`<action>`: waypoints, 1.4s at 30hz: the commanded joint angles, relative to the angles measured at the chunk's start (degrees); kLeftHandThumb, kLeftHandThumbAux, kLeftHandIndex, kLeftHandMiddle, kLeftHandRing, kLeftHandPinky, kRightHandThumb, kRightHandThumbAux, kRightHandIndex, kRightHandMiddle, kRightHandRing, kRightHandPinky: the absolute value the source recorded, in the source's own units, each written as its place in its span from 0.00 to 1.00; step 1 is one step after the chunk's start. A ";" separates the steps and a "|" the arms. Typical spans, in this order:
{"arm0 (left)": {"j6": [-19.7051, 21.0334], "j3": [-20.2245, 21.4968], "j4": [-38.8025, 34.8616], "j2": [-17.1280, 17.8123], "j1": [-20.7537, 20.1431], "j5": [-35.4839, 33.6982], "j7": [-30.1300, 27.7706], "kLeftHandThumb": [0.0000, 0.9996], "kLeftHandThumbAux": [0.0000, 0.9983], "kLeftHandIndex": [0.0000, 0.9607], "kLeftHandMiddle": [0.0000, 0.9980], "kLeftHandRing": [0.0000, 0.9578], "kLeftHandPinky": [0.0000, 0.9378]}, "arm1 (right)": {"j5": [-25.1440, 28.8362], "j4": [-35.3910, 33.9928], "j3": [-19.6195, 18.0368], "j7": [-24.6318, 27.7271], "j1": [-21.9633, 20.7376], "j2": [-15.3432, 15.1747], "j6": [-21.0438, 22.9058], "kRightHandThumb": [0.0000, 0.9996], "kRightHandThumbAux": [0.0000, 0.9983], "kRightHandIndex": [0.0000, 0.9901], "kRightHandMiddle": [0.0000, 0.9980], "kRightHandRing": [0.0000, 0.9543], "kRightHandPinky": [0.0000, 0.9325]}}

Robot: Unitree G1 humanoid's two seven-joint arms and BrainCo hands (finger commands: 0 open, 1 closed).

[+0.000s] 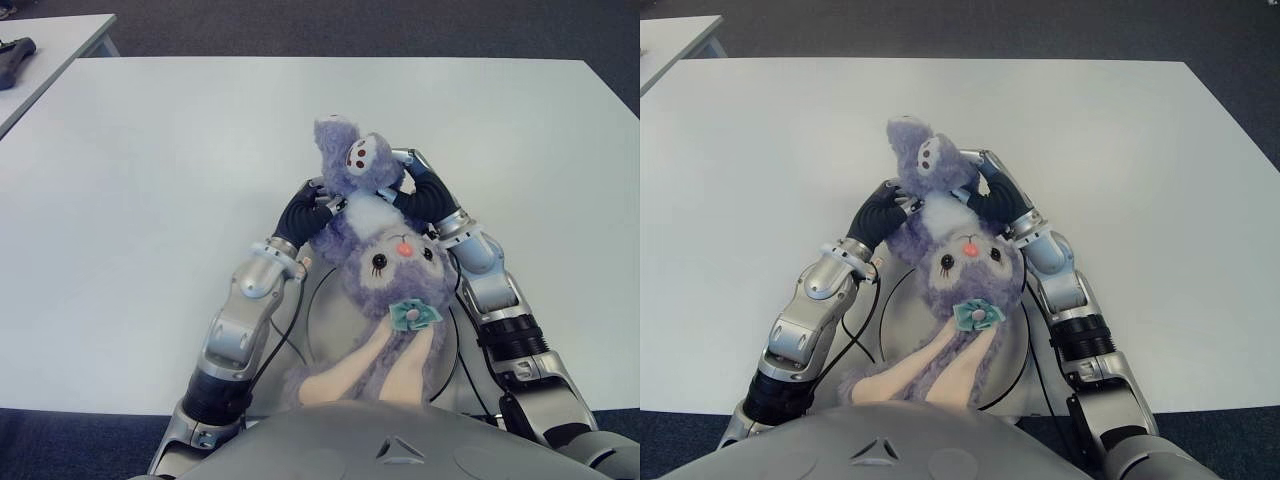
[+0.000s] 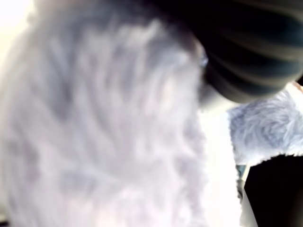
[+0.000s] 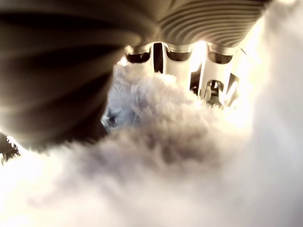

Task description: Put the doll into the plate.

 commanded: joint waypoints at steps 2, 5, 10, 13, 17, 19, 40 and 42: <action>3.51 -3.62 -2.43 -0.30 1.74 1.97 0.36 0.70 0.72 0.46 0.84 0.89 0.91 | -0.51 -1.13 2.09 2.60 2.66 -0.23 1.11 0.69 0.73 0.44 0.87 0.90 0.91; 5.72 -4.57 -3.61 -0.31 1.71 3.11 0.95 0.70 0.72 0.46 0.85 0.89 0.92 | -0.79 -1.43 2.15 2.16 3.18 -0.10 0.85 0.69 0.73 0.44 0.87 0.91 0.92; 9.08 -5.67 -4.64 -0.29 1.35 4.49 1.42 0.70 0.72 0.46 0.85 0.90 0.92 | -1.49 -1.84 2.01 0.87 3.92 0.40 -0.26 0.69 0.73 0.44 0.87 0.92 0.93; 10.45 -6.09 -4.75 -0.25 0.99 5.03 1.56 0.70 0.72 0.46 0.86 0.90 0.93 | -2.04 -2.20 1.98 0.08 4.29 0.67 -0.76 0.69 0.73 0.44 0.88 0.92 0.94; 11.21 -6.56 -4.78 -0.21 0.71 5.63 1.74 0.70 0.72 0.46 0.86 0.91 0.92 | -3.03 -2.55 2.08 -1.09 4.71 0.80 -1.42 0.69 0.73 0.44 0.88 0.93 0.96; 11.37 -6.80 -4.81 -0.20 0.66 6.00 1.83 0.70 0.71 0.46 0.86 0.90 0.92 | -3.63 -2.65 2.12 -1.71 4.93 0.79 -1.68 0.69 0.73 0.44 0.89 0.93 0.96; 7.98 -7.22 -2.50 -0.87 1.81 6.70 2.44 0.70 0.72 0.45 0.80 0.84 0.84 | -2.80 -0.55 2.89 -1.75 4.13 0.63 -2.11 0.69 0.73 0.44 0.88 0.92 0.93; 7.73 -7.08 -2.31 -1.11 1.96 6.45 2.52 0.70 0.72 0.45 0.79 0.82 0.83 | -1.79 -0.37 3.00 -1.21 4.02 0.71 -1.97 0.69 0.73 0.44 0.87 0.92 0.93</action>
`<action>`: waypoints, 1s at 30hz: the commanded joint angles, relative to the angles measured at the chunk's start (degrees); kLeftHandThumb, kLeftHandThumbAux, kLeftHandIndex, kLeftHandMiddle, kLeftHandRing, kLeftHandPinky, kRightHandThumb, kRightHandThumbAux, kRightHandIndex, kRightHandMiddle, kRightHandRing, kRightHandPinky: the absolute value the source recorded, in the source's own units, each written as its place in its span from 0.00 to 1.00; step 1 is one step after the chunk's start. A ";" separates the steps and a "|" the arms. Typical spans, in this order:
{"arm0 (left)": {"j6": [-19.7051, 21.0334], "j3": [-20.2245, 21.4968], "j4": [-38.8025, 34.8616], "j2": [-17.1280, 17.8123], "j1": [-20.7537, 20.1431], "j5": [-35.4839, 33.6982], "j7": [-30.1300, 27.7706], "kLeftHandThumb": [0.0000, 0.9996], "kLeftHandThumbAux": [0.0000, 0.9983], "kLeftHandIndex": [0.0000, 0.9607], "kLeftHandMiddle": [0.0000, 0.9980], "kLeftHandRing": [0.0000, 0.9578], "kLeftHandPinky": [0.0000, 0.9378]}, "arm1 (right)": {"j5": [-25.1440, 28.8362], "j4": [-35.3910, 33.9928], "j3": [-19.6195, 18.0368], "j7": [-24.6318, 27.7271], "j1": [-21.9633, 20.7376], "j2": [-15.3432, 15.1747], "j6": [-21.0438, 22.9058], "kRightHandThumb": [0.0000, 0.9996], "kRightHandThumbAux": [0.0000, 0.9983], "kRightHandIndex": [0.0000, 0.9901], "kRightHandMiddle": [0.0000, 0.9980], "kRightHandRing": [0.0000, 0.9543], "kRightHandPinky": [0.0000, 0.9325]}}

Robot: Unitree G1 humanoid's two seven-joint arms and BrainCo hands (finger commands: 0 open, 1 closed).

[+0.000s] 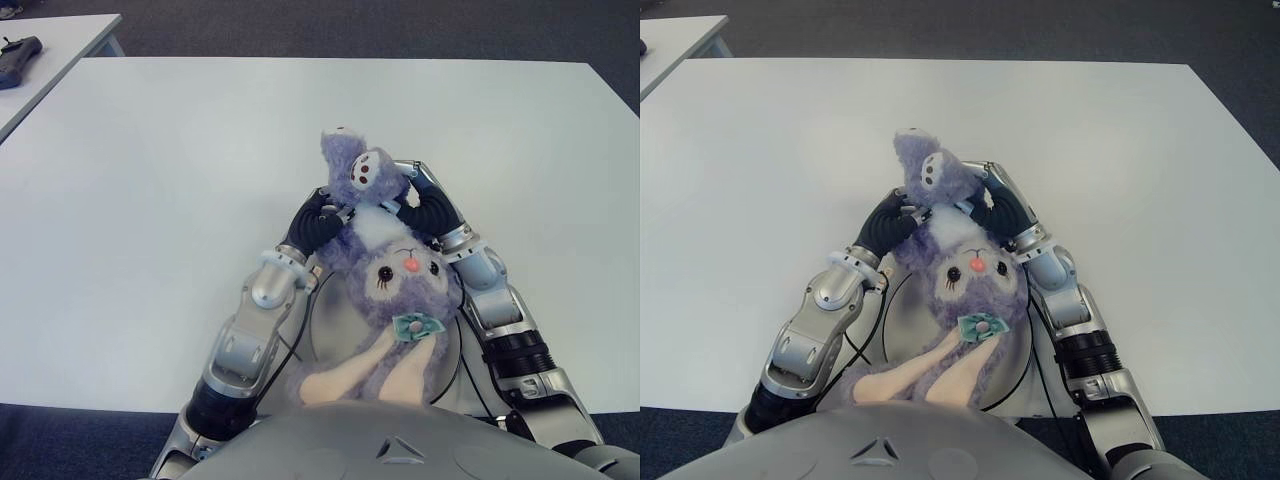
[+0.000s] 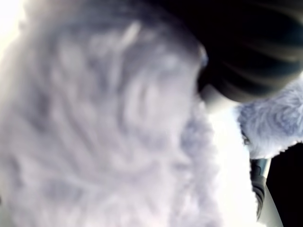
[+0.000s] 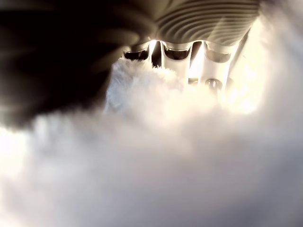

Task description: Put the doll into the plate.

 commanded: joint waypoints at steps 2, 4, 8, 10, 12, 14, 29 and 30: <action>0.21 -1.26 2.23 -2.01 1.95 -1.37 -0.28 0.69 0.72 0.45 0.75 0.80 0.79 | 3.16 2.19 2.69 4.22 0.32 1.16 -0.41 0.69 0.73 0.44 0.87 0.91 0.92; 0.17 -0.89 2.42 -2.71 2.21 -1.64 0.10 0.69 0.72 0.45 0.71 0.76 0.74 | 4.30 2.84 2.69 4.73 0.07 1.44 -0.37 0.68 0.73 0.44 0.85 0.90 0.90; -0.67 -0.69 2.73 -3.78 3.05 -0.66 1.90 0.68 0.72 0.44 0.65 0.70 0.66 | 5.87 3.37 2.40 5.43 0.03 1.85 0.14 0.68 0.73 0.44 0.83 0.88 0.87; -1.91 -0.64 2.81 -3.81 3.70 -0.37 2.45 0.67 0.73 0.42 0.30 0.31 0.31 | 6.26 4.54 2.10 5.45 -0.28 2.05 -0.04 0.68 0.73 0.43 0.79 0.83 0.82; -2.74 -0.63 2.92 -3.77 4.03 -0.25 2.68 0.04 0.70 0.14 0.15 0.13 0.13 | 6.39 5.11 1.95 5.46 -0.43 2.15 -0.24 0.67 0.73 0.43 0.77 0.81 0.79; -4.53 -0.82 3.43 -3.94 4.34 0.27 3.59 0.00 0.68 0.06 0.12 0.09 0.06 | 6.30 6.09 1.89 5.30 -0.70 2.28 -0.45 0.67 0.73 0.42 0.74 0.76 0.74; -19.65 -0.46 9.87 -3.24 6.04 0.57 4.70 0.00 0.53 0.00 0.00 0.00 0.00 | 7.00 2.63 2.08 7.89 -0.36 1.93 7.23 0.04 0.58 0.17 0.32 0.34 0.32; -20.01 -0.37 10.10 -3.26 6.05 0.49 4.59 0.00 0.53 0.00 0.00 0.00 0.00 | 7.21 2.15 2.10 8.37 -0.31 1.86 8.19 0.03 0.58 0.17 0.32 0.34 0.32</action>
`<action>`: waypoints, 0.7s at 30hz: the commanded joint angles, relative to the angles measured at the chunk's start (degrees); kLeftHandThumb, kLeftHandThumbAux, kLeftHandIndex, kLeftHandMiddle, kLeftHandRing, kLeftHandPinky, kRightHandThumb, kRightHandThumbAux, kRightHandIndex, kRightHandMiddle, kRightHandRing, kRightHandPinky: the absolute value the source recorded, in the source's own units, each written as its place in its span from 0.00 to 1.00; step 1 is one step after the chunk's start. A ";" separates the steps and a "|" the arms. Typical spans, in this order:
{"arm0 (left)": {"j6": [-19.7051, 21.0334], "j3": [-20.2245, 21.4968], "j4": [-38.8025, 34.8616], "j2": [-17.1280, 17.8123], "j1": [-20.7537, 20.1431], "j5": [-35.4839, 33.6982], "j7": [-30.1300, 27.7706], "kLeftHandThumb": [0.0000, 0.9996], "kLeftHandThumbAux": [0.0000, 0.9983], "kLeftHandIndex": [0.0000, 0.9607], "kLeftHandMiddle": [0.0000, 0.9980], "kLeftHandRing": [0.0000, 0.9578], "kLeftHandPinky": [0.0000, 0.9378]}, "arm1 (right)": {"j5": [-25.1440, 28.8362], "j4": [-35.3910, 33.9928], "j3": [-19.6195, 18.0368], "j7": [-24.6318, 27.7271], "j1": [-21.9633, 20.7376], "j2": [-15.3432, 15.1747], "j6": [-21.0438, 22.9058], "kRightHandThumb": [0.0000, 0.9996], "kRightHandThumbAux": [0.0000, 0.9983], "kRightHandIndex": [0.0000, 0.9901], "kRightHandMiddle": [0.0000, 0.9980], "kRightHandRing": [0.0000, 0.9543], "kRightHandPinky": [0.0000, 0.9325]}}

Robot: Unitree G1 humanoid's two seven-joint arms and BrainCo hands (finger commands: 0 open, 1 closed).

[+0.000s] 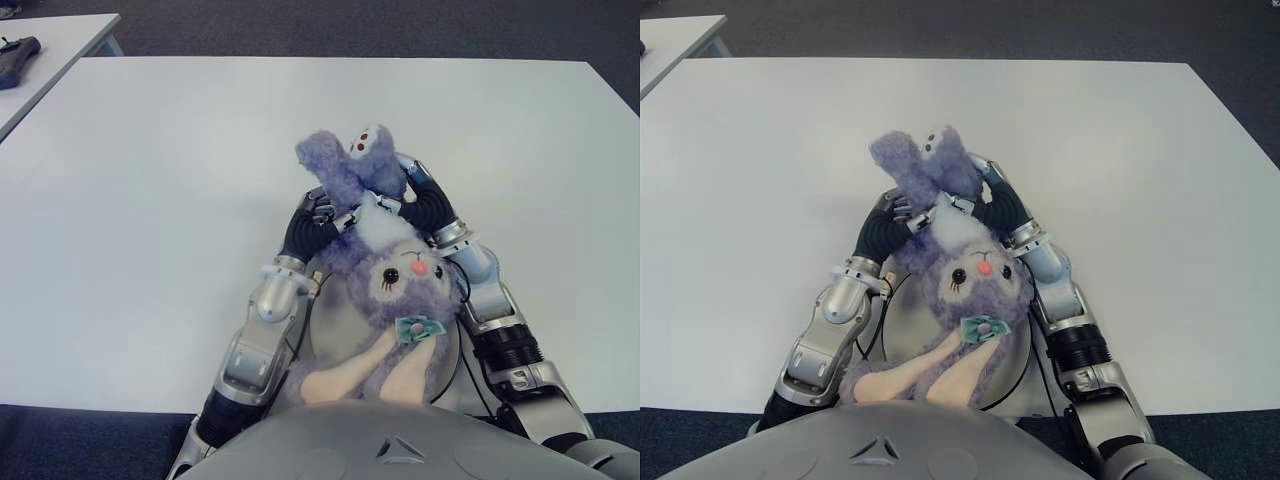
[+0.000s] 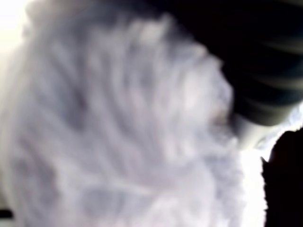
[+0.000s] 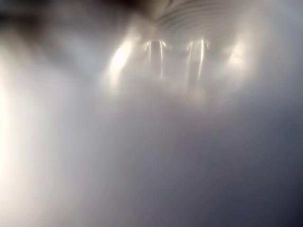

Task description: Put the doll into the plate.

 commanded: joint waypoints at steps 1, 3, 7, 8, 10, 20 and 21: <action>-2.23 -1.25 2.40 -0.06 0.80 -0.42 -1.62 0.00 0.53 0.00 0.00 0.00 0.00 | 0.44 -0.90 1.99 4.08 1.46 -0.05 4.85 0.03 0.57 0.16 0.31 0.34 0.32; -2.57 -1.08 2.77 -0.03 0.68 -0.47 -1.84 0.00 0.52 0.00 0.00 0.00 0.00 | 0.54 -1.65 1.97 4.71 1.53 -0.14 6.55 0.03 0.57 0.15 0.30 0.33 0.31; -2.18 -0.77 3.39 0.02 0.27 -0.27 -2.05 0.00 0.51 0.00 0.00 0.00 0.00 | -0.19 -2.84 1.76 5.10 1.33 -0.35 9.26 0.02 0.53 0.10 0.26 0.29 0.28; -1.65 -0.72 3.44 -0.02 0.15 -0.17 -2.08 0.00 0.51 0.00 0.00 0.00 0.00 | -0.68 -2.77 1.70 4.74 1.34 -0.28 9.39 0.01 0.53 0.10 0.26 0.29 0.27; -0.72 -0.62 3.69 -0.07 -0.07 0.00 -2.17 0.00 0.51 0.00 0.00 0.00 0.00 | -1.53 -1.44 1.67 3.75 1.32 -0.01 8.54 0.00 0.51 0.07 0.24 0.27 0.25; 3.56 -0.74 4.44 0.68 -1.52 1.68 -2.54 0.00 0.48 0.00 0.00 0.00 0.00 | -3.84 4.01 1.29 -1.06 -0.42 2.24 4.69 0.00 0.38 0.00 0.11 0.07 0.00; 3.74 -0.73 4.42 0.75 -1.62 1.74 -2.57 0.00 0.48 0.00 0.00 0.00 0.00 | -3.92 4.30 1.27 -1.27 -0.61 2.36 4.50 0.00 0.37 0.00 0.10 0.06 0.00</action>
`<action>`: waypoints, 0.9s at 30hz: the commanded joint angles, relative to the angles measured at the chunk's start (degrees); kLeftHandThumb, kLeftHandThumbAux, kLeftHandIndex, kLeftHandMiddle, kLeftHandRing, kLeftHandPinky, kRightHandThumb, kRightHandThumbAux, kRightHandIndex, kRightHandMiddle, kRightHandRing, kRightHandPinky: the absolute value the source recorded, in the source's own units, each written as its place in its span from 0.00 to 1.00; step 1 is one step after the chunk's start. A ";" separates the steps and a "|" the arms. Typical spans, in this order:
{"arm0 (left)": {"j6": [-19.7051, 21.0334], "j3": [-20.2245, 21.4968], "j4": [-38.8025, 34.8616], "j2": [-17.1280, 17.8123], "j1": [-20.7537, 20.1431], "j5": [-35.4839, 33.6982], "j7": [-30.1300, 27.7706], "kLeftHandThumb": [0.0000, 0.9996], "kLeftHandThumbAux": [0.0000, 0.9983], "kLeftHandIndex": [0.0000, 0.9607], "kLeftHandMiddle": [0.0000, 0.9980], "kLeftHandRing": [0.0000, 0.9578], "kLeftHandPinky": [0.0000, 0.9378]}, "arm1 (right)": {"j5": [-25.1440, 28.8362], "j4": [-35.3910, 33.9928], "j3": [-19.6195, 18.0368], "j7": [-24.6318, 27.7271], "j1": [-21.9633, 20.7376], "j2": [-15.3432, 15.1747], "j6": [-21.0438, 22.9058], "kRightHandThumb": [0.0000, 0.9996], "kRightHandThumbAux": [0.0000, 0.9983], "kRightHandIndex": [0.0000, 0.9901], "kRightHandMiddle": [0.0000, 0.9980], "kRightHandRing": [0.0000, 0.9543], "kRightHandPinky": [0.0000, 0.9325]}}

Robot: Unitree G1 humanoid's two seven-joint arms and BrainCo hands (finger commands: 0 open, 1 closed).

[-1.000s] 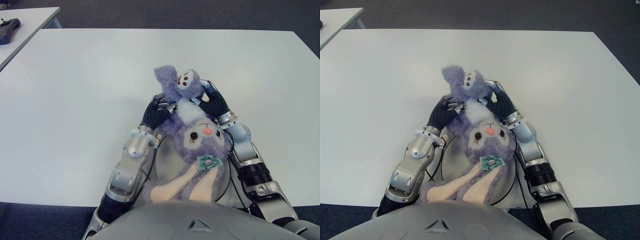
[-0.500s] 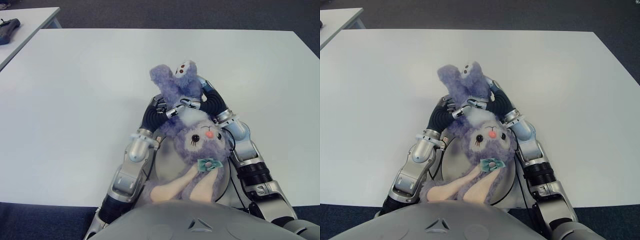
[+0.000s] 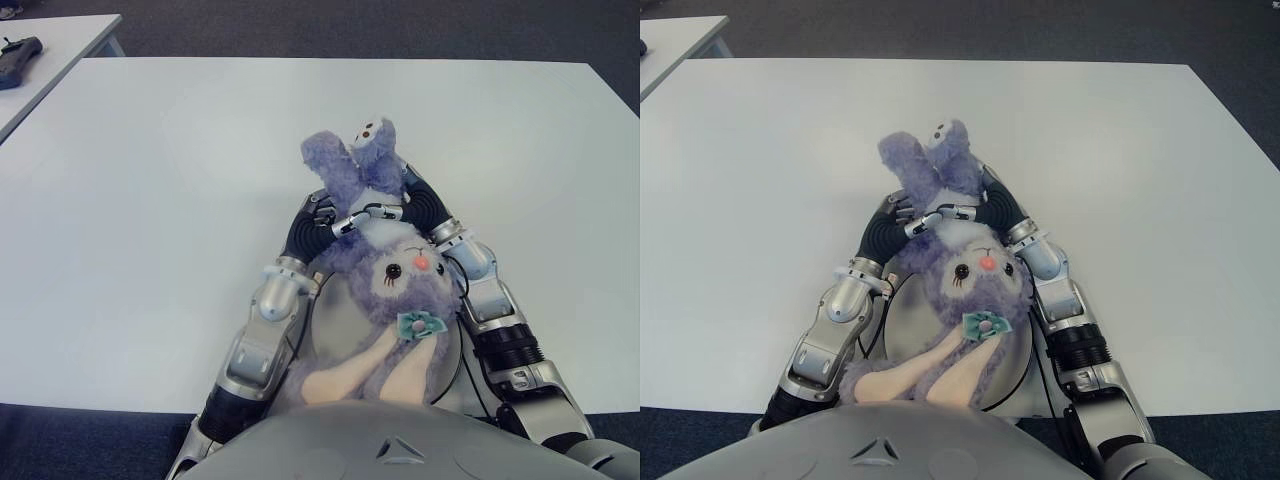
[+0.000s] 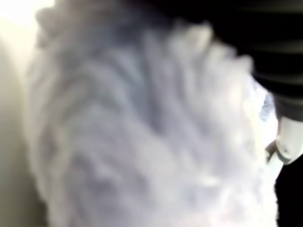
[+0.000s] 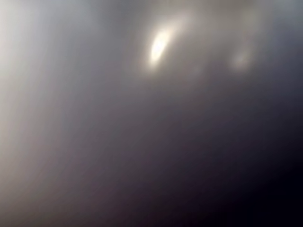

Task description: Put the doll into the plate.

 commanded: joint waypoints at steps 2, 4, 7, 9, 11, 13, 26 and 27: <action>3.19 -1.22 1.47 0.77 -0.06 1.07 -2.13 0.00 0.48 0.00 0.00 0.00 0.00 | -1.88 2.77 1.04 -0.94 -0.28 1.52 -1.36 0.00 0.36 0.00 0.09 0.04 0.00; 3.70 -1.19 1.41 0.89 -0.26 1.14 -2.25 0.00 0.48 0.00 0.00 0.00 0.00 | -1.86 3.19 0.96 -1.20 -0.42 1.74 -1.65 0.00 0.35 0.00 0.08 0.03 0.00; 4.93 -1.13 1.35 1.11 -0.66 1.24 -2.48 0.00 0.49 0.00 0.00 0.00 0.00 | -1.70 4.02 0.84 -1.69 -0.79 2.21 -2.06 0.00 0.35 0.00 0.05 0.00 0.00; 5.51 -1.11 1.41 1.20 -0.86 1.22 -2.52 0.00 0.49 0.00 0.00 0.00 0.00 | -1.44 4.53 0.84 -1.80 -1.02 2.52 -2.17 0.00 0.36 0.00 0.03 0.00 0.00; 5.75 -1.01 1.72 1.34 -1.05 1.28 -2.52 0.00 0.49 0.00 0.00 0.00 0.00 | -0.92 4.58 0.78 -1.60 -1.02 2.87 -1.52 0.00 0.36 0.00 0.03 0.00 0.00; 5.80 -0.94 2.03 1.46 -1.20 1.29 -2.51 0.00 0.49 0.00 0.00 0.00 0.00 | -0.71 4.62 0.72 -1.50 -1.03 3.11 -1.07 0.00 0.37 0.00 0.02 0.00 0.00; 6.77 -0.28 5.19 1.75 -3.37 1.64 -2.30 0.00 0.48 0.00 0.00 0.00 0.00 | -1.27 6.94 0.69 -2.63 -2.31 4.92 1.01 0.00 0.33 0.00 0.00 0.00 0.00; 6.86 -0.21 5.35 1.77 -3.51 1.69 -2.22 0.00 0.48 0.00 0.00 0.00 0.00 | -1.22 7.12 0.67 -2.55 -2.41 4.94 1.01 0.00 0.33 0.00 0.00 0.00 0.00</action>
